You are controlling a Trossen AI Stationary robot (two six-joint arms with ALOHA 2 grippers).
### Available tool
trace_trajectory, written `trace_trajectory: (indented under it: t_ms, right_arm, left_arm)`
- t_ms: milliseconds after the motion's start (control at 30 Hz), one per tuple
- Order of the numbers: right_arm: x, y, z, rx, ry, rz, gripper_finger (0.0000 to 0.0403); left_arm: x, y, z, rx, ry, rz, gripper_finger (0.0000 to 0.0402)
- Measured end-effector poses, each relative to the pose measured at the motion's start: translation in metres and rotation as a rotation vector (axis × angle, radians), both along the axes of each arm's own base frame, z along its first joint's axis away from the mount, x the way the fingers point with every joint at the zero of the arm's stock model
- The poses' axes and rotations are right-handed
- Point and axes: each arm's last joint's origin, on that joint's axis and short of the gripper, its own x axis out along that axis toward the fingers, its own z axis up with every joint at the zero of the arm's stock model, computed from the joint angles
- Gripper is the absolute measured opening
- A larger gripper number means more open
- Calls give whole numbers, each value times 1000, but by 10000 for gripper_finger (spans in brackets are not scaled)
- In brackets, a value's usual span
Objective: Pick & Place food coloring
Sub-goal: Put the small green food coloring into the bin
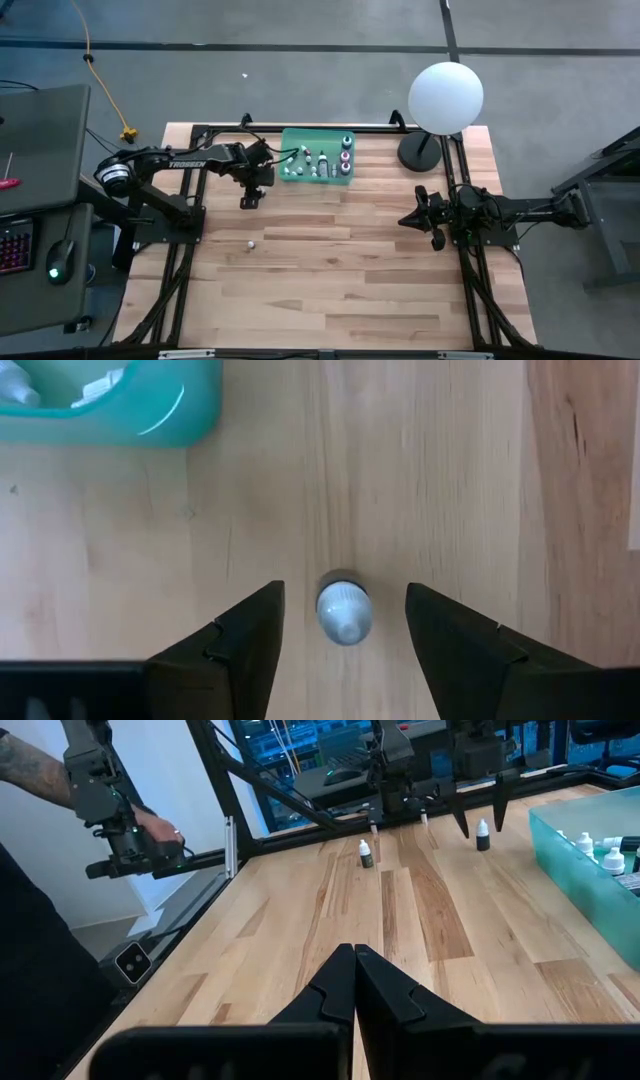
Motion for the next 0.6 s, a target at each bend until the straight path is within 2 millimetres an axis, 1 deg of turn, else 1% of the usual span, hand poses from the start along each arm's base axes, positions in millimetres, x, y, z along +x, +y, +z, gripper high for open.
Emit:
trace_trajectory:
  t_ms: [300,600]
  right_arm:
    - [0,0,0,0,0,0,0]
    - [0,0,0,0,0,0,0]
  left_arm:
    - [0,0,0,2,2,4,200]
    - [0,0,0,3,2,5,152]
